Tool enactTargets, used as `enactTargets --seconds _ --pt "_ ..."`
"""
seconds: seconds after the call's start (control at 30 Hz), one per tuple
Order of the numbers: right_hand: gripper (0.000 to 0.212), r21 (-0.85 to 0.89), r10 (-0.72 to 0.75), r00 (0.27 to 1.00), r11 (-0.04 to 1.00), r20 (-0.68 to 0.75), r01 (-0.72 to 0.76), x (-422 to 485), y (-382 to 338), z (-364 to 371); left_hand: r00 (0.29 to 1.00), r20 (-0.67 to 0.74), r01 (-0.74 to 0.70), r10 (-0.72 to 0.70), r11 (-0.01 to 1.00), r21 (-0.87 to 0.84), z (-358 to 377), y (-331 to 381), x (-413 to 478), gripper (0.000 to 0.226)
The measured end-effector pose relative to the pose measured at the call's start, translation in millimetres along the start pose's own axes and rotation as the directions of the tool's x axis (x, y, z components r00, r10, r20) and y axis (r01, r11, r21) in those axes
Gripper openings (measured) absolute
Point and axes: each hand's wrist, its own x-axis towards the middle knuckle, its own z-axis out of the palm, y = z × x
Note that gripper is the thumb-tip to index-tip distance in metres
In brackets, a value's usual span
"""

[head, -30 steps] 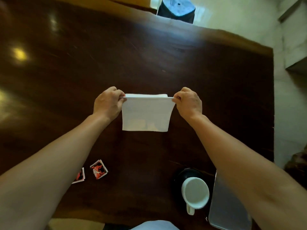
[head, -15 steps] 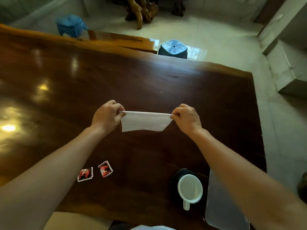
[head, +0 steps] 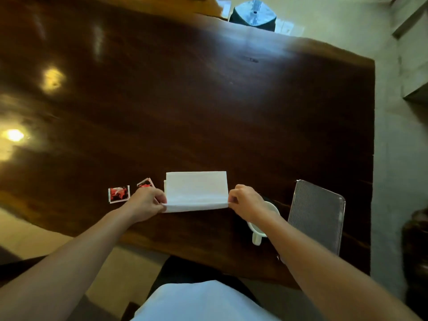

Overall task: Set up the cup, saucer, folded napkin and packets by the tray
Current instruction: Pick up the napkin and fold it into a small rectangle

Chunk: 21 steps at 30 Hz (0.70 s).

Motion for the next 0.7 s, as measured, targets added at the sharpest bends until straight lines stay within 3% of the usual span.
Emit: enactTargets --seconds 0.2,0.4,0.57,0.7 --pt "0.010 0.184 0.163 0.984 0.972 -0.069 -0.148 40 -2 5 0.966 -0.169 0.157 -0.195 0.965 -0.211 14 -13 37 0.011" --pt "0.005 0.464 0.449 0.893 0.795 -0.018 -0.391 83 -7 14 0.901 -0.245 0.212 -0.358 0.857 -0.470 19 -7 78 0.008" --pt "0.012 0.510 0.530 0.848 0.728 0.003 -0.457 103 -16 24 0.847 -0.336 0.216 -0.413 0.843 -0.493 21 1 97 0.004" --pt "0.012 0.450 0.545 0.838 0.752 -0.012 -0.482 113 -20 26 0.843 -0.372 0.193 -0.390 0.863 -0.467 24 1 108 0.005"
